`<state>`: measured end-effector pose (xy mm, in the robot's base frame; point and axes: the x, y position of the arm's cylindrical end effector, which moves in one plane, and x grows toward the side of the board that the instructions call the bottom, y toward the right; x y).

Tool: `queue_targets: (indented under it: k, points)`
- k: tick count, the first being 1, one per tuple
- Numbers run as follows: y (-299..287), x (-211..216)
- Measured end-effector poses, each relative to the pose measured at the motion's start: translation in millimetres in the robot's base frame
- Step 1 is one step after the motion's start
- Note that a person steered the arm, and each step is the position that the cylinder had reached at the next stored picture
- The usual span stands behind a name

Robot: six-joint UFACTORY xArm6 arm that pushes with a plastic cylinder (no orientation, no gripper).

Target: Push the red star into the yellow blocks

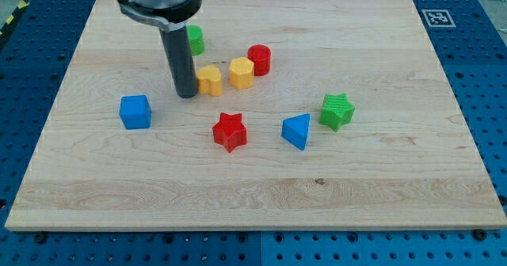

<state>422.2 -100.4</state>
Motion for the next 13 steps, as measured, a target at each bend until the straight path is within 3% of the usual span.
queue_targets:
  k: [1,2,4,5,7,11,13]
  points:
    - [6.2,0.2]
    - [6.2,26.2]
    - [12.7,109.7]
    - [62.5,139.3]
    - [103.5,117.7]
    - [45.8,102.7]
    - [54.8,48.5]
